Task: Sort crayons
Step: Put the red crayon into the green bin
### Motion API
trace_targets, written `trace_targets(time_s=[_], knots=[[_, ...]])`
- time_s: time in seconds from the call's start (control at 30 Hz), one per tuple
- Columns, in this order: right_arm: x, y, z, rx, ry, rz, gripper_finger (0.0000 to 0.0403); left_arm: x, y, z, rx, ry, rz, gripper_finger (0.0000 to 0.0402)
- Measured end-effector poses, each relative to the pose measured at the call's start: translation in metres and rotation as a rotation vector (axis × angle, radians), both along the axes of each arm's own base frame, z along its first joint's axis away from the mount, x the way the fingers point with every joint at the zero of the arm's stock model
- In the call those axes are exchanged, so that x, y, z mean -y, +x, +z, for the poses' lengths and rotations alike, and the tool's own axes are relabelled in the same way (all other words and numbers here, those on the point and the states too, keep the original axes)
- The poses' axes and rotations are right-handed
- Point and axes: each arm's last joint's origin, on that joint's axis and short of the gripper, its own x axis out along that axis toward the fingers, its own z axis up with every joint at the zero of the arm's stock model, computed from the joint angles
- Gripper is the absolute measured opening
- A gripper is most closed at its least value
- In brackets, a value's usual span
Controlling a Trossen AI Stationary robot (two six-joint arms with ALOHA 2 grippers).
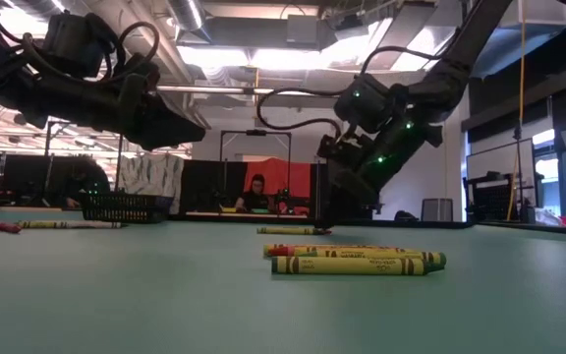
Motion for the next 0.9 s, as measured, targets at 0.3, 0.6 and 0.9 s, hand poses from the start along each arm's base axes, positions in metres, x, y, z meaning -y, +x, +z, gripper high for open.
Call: trace_targets(time_s=[0.3,0.6,0.9], knots=[[0.0,0.002,0.006,0.042,-0.011,-0.001,0.0108,0.0,0.0,0.0,-0.002,0.001,0.008,0.012],[-0.002,0.008,0.014,0.135,0.115,0.051,0.0114,0.0,0.0,0.0,-0.003,0.002,0.011,0.012],[0.001,0.008,0.001,0.079,0.068,-0.029,0.0164,0.0,0.0,0.0,-0.006,0.012,0.009,0.012]])
